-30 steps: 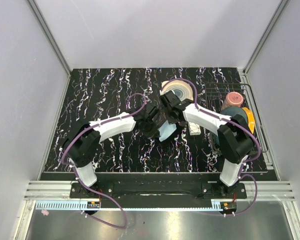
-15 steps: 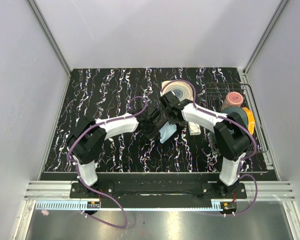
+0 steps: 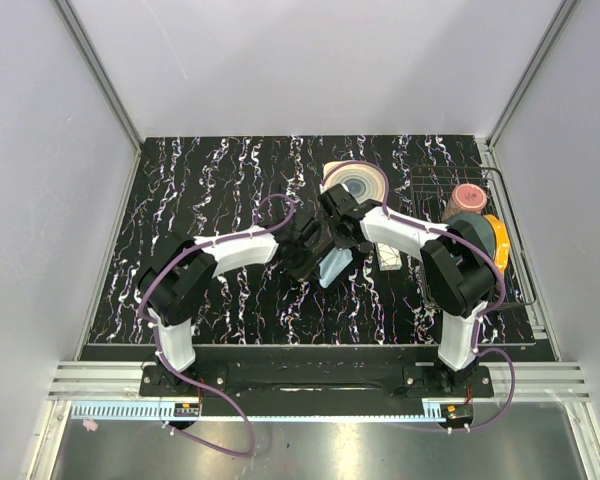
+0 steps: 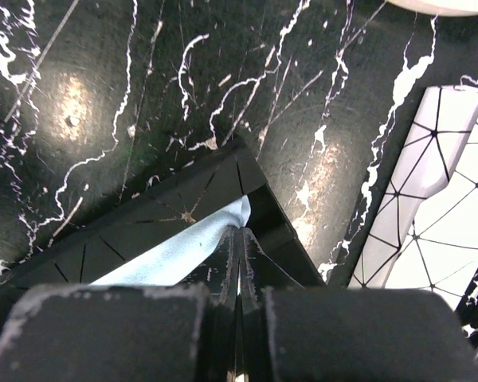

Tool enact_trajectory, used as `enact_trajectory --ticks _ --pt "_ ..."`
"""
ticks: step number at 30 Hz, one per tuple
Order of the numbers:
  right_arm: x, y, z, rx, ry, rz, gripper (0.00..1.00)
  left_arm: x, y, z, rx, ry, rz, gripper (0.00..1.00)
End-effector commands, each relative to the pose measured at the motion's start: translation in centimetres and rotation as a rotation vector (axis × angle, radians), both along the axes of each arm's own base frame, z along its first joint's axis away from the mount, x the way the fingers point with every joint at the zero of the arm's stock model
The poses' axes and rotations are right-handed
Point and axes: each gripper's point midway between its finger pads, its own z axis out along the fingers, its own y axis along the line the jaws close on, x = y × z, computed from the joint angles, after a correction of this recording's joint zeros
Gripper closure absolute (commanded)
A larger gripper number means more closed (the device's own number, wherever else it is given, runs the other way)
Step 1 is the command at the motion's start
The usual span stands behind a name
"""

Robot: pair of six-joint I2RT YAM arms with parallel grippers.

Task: Organize the sunglasses
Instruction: Place the folded cleaning cloth in the sunglasses case, then move the opened sunglasses case to the center of the board.

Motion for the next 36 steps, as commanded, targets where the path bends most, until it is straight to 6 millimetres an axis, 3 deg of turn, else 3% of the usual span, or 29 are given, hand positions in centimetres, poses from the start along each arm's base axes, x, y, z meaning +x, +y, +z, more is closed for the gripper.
enact_trajectory --ticks 1,7,11,15,19,26,29,36 --pt "1.8 0.7 0.9 0.036 -0.069 -0.002 1.0 1.5 -0.3 1.2 -0.011 -0.04 0.005 0.97" --pt "2.0 0.5 -0.1 0.019 -0.056 -0.006 1.0 1.4 -0.3 0.4 -0.007 -0.018 -0.004 0.96" --pt "1.9 0.2 -0.6 0.001 -0.044 -0.01 1.0 1.4 -0.5 0.3 -0.016 -0.011 -0.017 0.89" --pt "1.8 -0.2 -0.4 -0.013 -0.044 -0.024 0.97 1.1 -0.8 0.1 -0.026 0.01 -0.035 0.75" --pt "2.0 -0.5 0.5 -0.021 -0.064 -0.04 0.87 1.2 -0.6 0.9 -0.023 -0.011 -0.042 0.64" --pt "1.9 -0.6 4.2 0.023 -0.119 -0.064 0.63 2.0 0.5 3.4 0.001 -0.087 -0.042 0.6" --pt "1.6 -0.9 5.6 0.04 -0.135 -0.076 0.52 2.1 1.6 3.3 0.034 -0.091 -0.042 0.58" --pt "0.8 -1.1 5.1 0.046 -0.109 -0.08 0.42 2.7 5.5 2.0 0.116 -0.089 -0.027 0.55"
